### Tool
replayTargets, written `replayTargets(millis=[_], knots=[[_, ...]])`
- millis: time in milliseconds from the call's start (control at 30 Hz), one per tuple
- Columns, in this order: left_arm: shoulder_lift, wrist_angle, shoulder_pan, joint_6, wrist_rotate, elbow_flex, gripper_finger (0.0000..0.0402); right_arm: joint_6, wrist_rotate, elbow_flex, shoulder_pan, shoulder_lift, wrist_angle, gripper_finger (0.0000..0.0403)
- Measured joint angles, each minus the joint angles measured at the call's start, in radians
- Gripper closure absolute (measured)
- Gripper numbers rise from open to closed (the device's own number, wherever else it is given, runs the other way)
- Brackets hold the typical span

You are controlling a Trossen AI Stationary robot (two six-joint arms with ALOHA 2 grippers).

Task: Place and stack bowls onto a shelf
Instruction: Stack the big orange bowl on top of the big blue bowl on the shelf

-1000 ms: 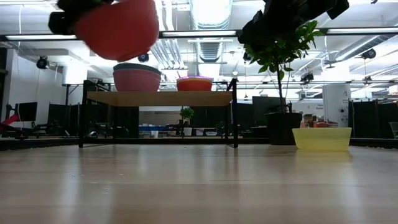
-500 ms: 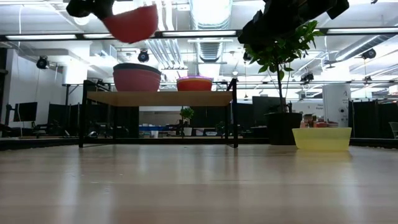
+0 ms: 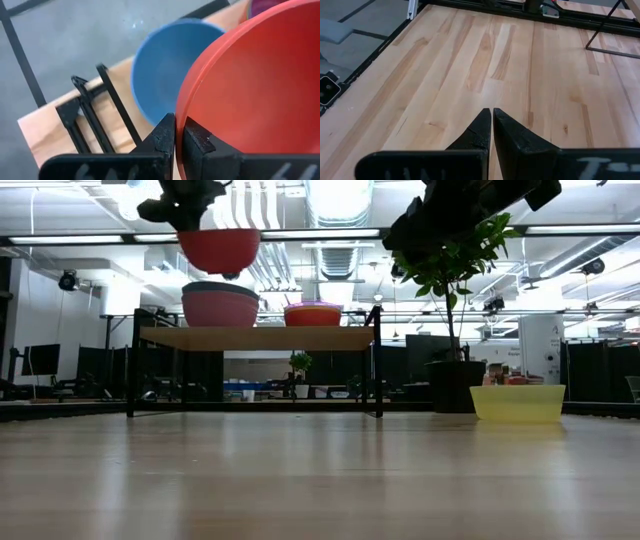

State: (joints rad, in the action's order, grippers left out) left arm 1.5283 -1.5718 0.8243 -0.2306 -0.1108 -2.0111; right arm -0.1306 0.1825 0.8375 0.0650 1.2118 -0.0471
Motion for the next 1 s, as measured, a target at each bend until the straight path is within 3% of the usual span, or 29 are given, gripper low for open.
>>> replayTargets(millis=[267, 533, 767, 1000], knots=[[0.126, 0.002, 0.096, 0.060, 0.035, -0.122, 0.0402, 0.000, 0.000, 0.000, 0.000, 0.000, 0.000, 0.0394], [0.179, 0.000, 0.125, 0.114, 0.053, -0.100, 0.0400, -0.002, 0.000, 0.000, 0.000, 0.000, -0.005, 0.0394], [0.181, 0.000, 0.132, 0.129, -0.027, -0.100, 0.0370, -0.004, 0.000, 0.000, 0.000, 0.000, -0.005, 0.0394], [0.171, 0.001, 0.136, 0.162, -0.029, -0.100, 0.0336, -0.013, 0.000, 0.000, 0.000, 0.000, -0.005, 0.0394]])
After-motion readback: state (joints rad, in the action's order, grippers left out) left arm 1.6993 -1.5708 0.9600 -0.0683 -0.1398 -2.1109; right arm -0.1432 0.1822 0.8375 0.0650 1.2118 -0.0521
